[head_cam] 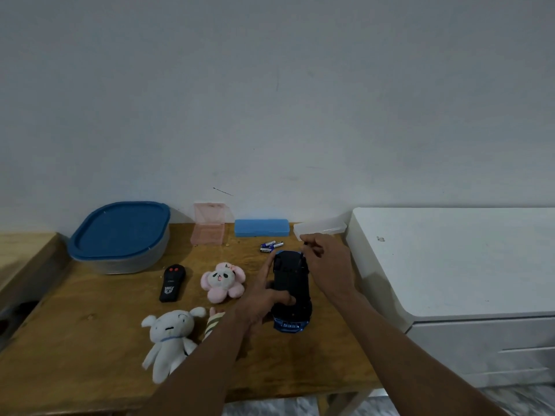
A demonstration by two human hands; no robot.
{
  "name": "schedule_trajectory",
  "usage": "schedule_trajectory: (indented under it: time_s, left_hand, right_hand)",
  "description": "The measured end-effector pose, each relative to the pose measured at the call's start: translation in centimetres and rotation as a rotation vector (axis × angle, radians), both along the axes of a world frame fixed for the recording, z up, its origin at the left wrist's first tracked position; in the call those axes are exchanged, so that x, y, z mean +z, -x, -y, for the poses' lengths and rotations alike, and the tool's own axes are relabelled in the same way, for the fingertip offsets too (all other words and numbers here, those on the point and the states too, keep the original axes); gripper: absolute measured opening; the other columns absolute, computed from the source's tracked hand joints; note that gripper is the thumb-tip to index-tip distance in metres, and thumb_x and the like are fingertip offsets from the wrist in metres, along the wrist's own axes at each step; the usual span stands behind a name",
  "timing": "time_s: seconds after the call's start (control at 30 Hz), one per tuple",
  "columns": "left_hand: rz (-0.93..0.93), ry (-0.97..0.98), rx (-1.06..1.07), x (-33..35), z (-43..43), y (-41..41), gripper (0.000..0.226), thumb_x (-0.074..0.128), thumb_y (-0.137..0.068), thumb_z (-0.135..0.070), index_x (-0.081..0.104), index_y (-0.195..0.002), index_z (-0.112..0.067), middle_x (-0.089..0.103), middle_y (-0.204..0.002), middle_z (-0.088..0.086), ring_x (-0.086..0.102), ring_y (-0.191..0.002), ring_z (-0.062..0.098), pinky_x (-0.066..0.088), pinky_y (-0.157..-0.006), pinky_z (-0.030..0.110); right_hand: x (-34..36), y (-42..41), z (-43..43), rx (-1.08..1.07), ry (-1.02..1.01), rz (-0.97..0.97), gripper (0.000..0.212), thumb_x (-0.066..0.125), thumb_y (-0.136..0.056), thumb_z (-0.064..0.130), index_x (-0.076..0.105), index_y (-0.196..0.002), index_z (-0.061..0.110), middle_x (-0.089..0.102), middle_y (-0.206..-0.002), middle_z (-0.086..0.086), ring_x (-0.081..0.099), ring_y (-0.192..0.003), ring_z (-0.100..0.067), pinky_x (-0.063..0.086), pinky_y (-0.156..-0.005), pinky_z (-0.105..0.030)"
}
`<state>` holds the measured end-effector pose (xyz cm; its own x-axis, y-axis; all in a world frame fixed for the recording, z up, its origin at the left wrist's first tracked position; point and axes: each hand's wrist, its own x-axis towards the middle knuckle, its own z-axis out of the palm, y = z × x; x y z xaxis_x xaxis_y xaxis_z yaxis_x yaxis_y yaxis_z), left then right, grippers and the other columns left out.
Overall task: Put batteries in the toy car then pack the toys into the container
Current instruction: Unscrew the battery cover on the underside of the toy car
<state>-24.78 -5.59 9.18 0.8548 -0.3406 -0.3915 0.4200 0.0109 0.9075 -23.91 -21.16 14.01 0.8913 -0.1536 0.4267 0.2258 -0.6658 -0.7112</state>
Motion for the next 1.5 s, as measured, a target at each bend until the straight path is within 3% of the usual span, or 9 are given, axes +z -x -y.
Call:
schedule_trajectory:
  time_s: [0.17,0.27,0.47,0.6,0.77,0.9,1.1,1.37,1.5]
  left_hand:
    - [-0.003,0.011,0.009,0.0,0.0,0.2,0.109,0.065,-0.071,0.017,0.024,-0.144,-0.054,0.066,-0.123,0.011,0.06,-0.113,0.036,0.048,-0.097,0.058]
    - [-0.002,0.017,0.012,0.2,0.0,0.3,0.109,0.064,-0.072,0.017,0.023,-0.145,-0.053,0.066,-0.122,0.012,0.06,-0.112,0.036,0.051,-0.092,0.052]
    - [-0.001,-0.004,0.01,0.6,-0.1,0.5,0.109,0.063,-0.073,0.018,0.021,-0.146,-0.052,0.065,-0.123,0.012,0.06,-0.112,0.035,0.051,-0.093,0.053]
    - [0.005,-0.02,0.008,0.7,0.0,0.5,0.11,0.064,-0.073,0.017,0.02,-0.147,-0.051,0.065,-0.123,0.012,0.059,-0.112,0.035,0.049,-0.096,0.056]
    - [0.013,-0.02,-0.002,0.7,0.5,0.8,0.108,0.063,-0.073,0.017,0.022,-0.146,-0.052,0.065,-0.123,0.01,0.059,-0.113,0.034,0.05,-0.094,0.054]
    - [-0.011,-0.009,-0.018,0.3,1.1,1.0,0.108,0.064,-0.073,0.017,0.022,-0.145,-0.052,0.062,-0.127,0.01,0.058,-0.115,0.034,0.05,-0.093,0.054]
    - [-0.052,0.011,-0.039,-1.1,3.0,1.9,0.113,0.066,-0.068,0.017,0.024,-0.146,-0.053,0.058,-0.134,0.008,0.055,-0.12,0.034,0.046,-0.098,0.06]
    - [-0.117,-0.028,-0.019,-2.9,5.5,4.6,0.104,0.063,-0.076,0.015,0.021,-0.149,-0.046,0.061,-0.124,0.002,0.06,-0.109,0.026,0.055,-0.085,0.045]
    - [-0.134,-0.036,0.028,-4.2,6.3,5.7,0.107,0.064,-0.074,0.014,0.019,-0.15,-0.047,0.057,-0.133,0.003,0.058,-0.113,0.026,0.055,-0.083,0.042]
  right_hand:
    - [0.1,0.2,-0.1,0.039,0.024,-0.021,0.025,0.063,-0.089,0.009,0.069,-0.113,0.011,0.073,-0.104,-0.002,0.06,-0.086,0.001,0.039,-0.07,0.007]
    - [0.1,0.4,-0.2,0.016,-0.024,-0.022,0.021,0.064,-0.089,0.011,0.068,-0.11,0.013,0.072,-0.097,0.0,0.058,-0.078,0.006,0.043,-0.069,0.003]
    - [0.3,0.5,-0.3,0.026,-0.082,-0.038,0.016,0.064,-0.089,0.011,0.059,-0.104,0.012,0.069,-0.096,0.001,0.064,-0.087,-0.007,0.056,-0.073,-0.016]
    - [0.5,0.7,-0.3,0.043,-0.062,-0.044,0.016,0.069,-0.085,0.011,0.059,-0.097,0.009,0.06,-0.086,0.008,0.057,-0.074,-0.001,0.046,-0.06,-0.001]
    - [0.5,1.1,0.2,0.02,-0.088,-0.082,0.014,0.064,-0.088,0.008,0.057,-0.1,0.012,0.057,-0.086,0.012,0.06,-0.083,-0.007,0.05,-0.068,-0.009]
    - [0.3,1.4,0.8,0.036,-0.114,-0.138,0.021,0.068,-0.086,0.014,0.051,-0.095,0.021,0.056,-0.085,0.015,0.059,-0.08,-0.004,0.047,-0.058,-0.008]
    - [-1.7,2.0,3.0,0.034,-0.144,-0.245,0.024,0.06,-0.088,0.01,0.048,-0.093,0.03,0.062,-0.095,0.008,0.062,-0.094,-0.009,0.055,-0.078,-0.025]
    - [-3.8,3.7,5.1,-0.045,-0.174,-0.316,0.019,0.067,-0.086,0.015,0.054,-0.099,0.019,0.062,-0.099,0.001,0.062,-0.09,-0.01,0.051,-0.072,-0.018]
    - [-4.8,4.6,6.3,-0.101,-0.289,-0.327,0.019,0.067,-0.085,0.013,0.057,-0.1,0.019,0.065,-0.089,0.005,0.061,-0.08,-0.002,0.047,-0.06,-0.008]
